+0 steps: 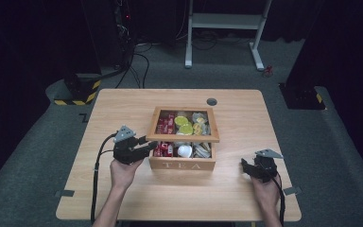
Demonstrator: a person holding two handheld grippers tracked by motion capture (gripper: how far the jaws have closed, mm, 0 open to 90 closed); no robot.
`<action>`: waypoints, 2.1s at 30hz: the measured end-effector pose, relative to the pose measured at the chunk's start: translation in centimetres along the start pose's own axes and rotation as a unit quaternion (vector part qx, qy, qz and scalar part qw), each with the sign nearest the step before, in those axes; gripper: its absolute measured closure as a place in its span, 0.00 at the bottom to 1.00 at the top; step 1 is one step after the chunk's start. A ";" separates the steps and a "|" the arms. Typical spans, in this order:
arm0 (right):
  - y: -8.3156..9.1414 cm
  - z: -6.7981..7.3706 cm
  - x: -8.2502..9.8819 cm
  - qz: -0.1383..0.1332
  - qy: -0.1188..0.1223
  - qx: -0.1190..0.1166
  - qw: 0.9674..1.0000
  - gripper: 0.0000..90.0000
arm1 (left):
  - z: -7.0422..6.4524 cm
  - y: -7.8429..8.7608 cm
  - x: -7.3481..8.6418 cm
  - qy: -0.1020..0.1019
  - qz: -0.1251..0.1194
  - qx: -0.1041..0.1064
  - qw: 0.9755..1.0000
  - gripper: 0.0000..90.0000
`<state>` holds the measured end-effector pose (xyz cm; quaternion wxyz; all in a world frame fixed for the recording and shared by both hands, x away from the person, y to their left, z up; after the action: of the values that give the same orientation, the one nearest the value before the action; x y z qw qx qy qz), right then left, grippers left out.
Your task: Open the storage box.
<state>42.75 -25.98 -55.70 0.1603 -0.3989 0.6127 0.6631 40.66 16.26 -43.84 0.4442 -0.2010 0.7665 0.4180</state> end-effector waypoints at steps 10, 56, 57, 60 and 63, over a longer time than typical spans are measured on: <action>0.0 0.1 0.0 0.000 0.001 -0.004 1.000 0.37 | 0.1 0.0 -1.0 0.001 -0.004 -0.001 1.000 0.62; 2.2 2.5 -2.1 -0.048 0.001 -0.083 0.995 0.46 | 0.3 -0.2 -3.3 0.002 -0.008 0.001 1.000 0.62; 2.2 2.6 -2.3 -0.052 0.006 -0.086 0.995 0.46 | 0.3 -0.2 -3.3 0.002 -0.007 0.001 1.000 0.62; 2.4 3.0 -2.6 -0.050 0.002 -0.099 0.994 0.48 | 0.3 -0.1 -3.3 0.001 -0.006 0.000 1.000 0.62; 2.7 3.6 -3.1 -0.052 0.010 -0.113 0.992 0.49 | 0.3 -0.1 -3.4 0.002 -0.006 0.000 1.000 0.62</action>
<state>41.58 -22.24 -51.83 0.1424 -0.4527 0.5134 0.7149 42.69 16.20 -41.09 0.4451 -0.2062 0.7664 0.4147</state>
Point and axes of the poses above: each handheld gripper's, and its own axes: y roughly backward along the jaws, x roughly out of its underside, z roughly to its left, the point moved 5 cm from there along -y, roughly forward along the jaws, and after that the axes turned 4 degrees about y, right-handed, at the moved point
